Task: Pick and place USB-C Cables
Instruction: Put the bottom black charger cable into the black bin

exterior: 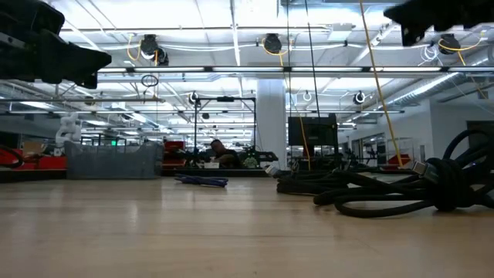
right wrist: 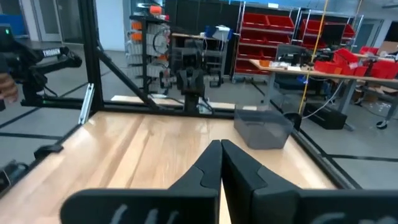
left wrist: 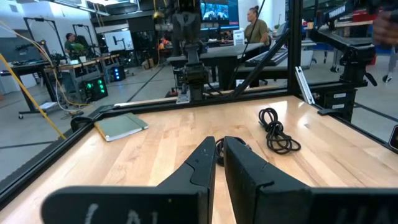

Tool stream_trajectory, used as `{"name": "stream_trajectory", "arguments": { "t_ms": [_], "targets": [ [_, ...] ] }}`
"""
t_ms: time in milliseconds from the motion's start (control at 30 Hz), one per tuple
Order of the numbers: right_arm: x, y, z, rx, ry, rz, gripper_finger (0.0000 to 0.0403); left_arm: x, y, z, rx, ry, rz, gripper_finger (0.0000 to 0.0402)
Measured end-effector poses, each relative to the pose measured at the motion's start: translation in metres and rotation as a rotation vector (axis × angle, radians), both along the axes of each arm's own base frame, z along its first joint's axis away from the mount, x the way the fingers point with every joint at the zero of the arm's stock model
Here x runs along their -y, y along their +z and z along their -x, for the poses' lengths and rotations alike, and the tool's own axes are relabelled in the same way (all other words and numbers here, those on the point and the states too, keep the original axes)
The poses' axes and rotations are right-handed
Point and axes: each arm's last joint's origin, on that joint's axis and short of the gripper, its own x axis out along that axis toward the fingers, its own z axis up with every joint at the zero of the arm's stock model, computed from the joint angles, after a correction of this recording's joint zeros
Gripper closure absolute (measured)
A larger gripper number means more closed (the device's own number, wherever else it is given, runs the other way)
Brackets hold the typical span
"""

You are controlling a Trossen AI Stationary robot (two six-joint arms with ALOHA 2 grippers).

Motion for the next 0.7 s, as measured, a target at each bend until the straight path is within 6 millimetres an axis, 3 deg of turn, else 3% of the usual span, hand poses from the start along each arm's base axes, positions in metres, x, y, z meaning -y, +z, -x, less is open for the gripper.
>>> {"name": "stream_trajectory", "arguments": {
  "t_ms": [700],
  "targets": [
    [0.0, 0.156, -0.013, -0.075, 0.004, 0.007, 0.0403, 0.0, 0.0, 0.0, 0.001, 0.0, 0.0, 0.0364]
  ]
}}
